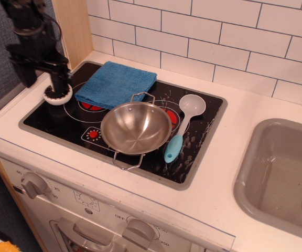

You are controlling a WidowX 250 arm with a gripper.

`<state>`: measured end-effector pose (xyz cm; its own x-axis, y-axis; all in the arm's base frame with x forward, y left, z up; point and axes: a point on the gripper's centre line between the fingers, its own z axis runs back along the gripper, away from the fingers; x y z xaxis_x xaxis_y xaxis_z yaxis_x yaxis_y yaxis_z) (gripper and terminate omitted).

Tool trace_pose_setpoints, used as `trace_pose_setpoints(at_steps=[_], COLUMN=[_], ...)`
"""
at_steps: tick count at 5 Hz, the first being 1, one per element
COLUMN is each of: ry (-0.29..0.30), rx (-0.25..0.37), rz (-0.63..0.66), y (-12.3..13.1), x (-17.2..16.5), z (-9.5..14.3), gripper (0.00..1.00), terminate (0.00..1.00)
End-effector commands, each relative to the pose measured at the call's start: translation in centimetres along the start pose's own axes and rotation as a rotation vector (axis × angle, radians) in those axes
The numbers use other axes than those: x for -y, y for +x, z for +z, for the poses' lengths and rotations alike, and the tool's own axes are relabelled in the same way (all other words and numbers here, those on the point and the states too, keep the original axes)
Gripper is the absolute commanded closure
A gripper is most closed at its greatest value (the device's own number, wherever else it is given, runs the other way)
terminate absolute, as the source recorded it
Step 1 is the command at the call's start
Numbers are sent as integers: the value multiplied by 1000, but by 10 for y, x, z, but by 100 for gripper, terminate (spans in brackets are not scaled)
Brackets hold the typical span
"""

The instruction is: Moving the item and putting it into the pot.

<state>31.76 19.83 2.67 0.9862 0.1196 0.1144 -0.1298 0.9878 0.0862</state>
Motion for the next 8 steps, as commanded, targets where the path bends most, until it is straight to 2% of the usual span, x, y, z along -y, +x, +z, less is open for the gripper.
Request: trace_pose_setpoints(at_steps=[1, 2, 4, 5, 6, 8], ry=[0, 4, 15, 9, 13, 16], rx=[29, 50, 131, 170, 198, 172], rz=[-56, -59, -23, 10, 30, 11], y=[18, 17, 20, 16, 5, -10], x=[13, 13, 3, 0, -3, 5], z=[3, 10, 37, 50, 64, 61], gripper=[100, 100, 100, 0, 0, 0], terminate=[0, 0, 0, 0, 0, 0])
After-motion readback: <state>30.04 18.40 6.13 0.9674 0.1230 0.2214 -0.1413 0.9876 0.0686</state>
